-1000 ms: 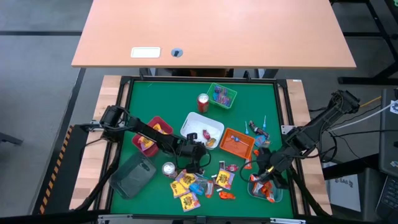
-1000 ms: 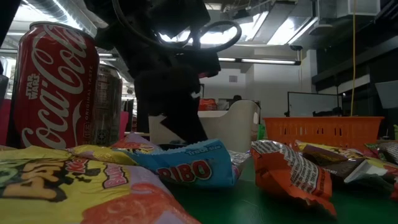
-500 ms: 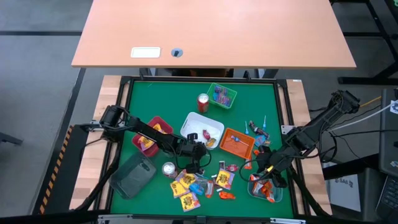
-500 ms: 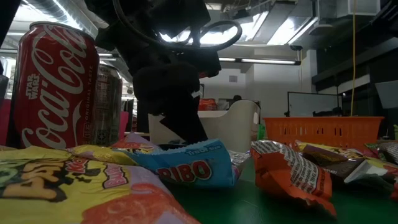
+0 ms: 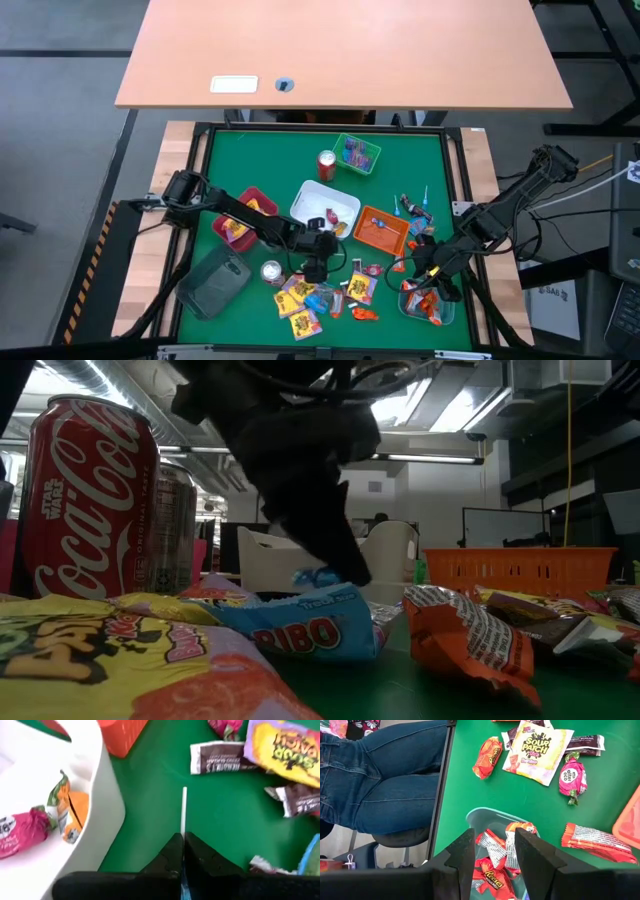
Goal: Sort candy
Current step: Put the blue lollipop into the orange bin, then put the yellow candy into the red bin
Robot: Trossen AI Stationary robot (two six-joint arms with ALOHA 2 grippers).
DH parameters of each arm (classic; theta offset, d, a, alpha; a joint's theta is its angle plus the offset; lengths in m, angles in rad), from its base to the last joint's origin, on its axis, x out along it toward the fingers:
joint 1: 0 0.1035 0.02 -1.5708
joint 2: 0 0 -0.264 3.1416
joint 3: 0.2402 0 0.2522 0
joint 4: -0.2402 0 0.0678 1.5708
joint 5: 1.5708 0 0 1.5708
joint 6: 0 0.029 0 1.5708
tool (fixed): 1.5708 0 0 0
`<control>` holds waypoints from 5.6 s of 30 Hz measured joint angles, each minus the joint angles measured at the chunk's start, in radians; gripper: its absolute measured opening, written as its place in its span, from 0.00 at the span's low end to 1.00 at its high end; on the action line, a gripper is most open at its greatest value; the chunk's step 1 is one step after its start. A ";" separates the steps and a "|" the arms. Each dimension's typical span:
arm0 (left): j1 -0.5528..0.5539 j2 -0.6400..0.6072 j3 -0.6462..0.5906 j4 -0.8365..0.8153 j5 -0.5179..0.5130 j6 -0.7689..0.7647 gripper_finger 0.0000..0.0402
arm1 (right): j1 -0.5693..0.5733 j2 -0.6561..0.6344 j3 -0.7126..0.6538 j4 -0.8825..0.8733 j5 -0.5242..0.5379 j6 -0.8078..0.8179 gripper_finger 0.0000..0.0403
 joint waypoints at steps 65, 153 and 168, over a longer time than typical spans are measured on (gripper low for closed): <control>0.091 -0.078 0.137 0.293 0.091 0.076 0.36 | -0.727 -0.194 -0.002 -0.418 0.249 -0.344 0.34; -0.194 0.037 0.136 -0.370 0.140 0.057 0.00 | -0.727 -0.194 -0.002 -0.365 0.222 -0.344 0.34; -0.159 0.032 0.136 -0.311 0.147 0.054 0.00 | -0.727 -0.194 -0.002 -0.365 0.222 -0.344 0.34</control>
